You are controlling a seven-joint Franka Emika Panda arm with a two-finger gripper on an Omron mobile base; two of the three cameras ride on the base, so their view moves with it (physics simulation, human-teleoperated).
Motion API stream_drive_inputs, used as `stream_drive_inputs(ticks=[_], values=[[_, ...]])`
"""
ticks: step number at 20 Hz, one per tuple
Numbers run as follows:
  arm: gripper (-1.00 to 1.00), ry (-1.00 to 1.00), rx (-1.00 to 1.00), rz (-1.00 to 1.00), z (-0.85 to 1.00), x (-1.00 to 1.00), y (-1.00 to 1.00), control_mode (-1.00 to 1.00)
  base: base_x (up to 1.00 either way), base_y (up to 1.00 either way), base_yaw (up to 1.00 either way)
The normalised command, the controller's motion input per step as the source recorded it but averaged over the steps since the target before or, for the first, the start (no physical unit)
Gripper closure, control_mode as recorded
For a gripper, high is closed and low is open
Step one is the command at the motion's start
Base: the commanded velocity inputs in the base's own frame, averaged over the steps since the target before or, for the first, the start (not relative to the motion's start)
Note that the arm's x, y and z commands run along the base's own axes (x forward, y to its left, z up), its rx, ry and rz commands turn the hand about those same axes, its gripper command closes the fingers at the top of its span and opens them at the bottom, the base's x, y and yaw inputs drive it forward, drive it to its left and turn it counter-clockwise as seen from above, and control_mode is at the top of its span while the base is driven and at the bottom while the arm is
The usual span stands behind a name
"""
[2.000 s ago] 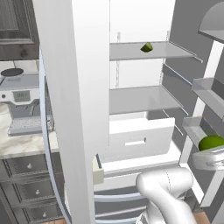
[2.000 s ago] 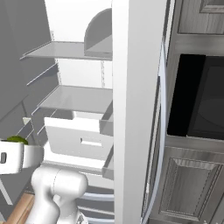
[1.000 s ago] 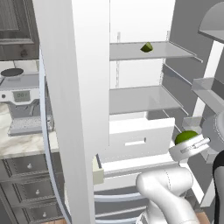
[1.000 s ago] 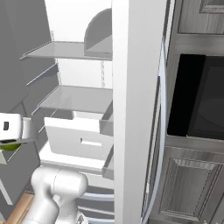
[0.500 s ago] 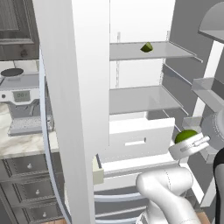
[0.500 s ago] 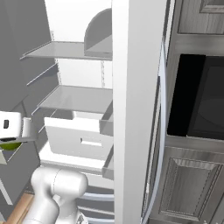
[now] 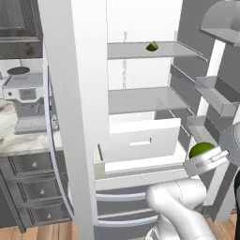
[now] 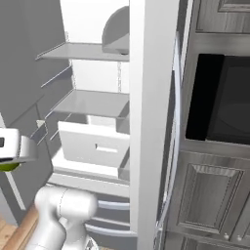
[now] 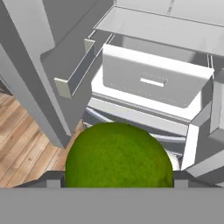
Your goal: Grab the lime and lemon wedge from the fridge, place them in the blender, close the lid, and turn on the blender to create a marinade.
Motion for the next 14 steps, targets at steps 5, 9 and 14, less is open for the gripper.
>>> stream_drive_inputs(ticks=[5,9,14], values=[[1.0,0.0,0.0,0.0,0.0,0.0,0.0,1.0,-0.53,-0.13,0.27],[1.0,0.0,0.0,0.0,0.0,0.0,0.0,1.0,-0.45,-0.09,0.55],[1.0,0.0,0.0,0.0,0.0,0.0,0.0,1.0,-0.38,-0.01,0.73]])
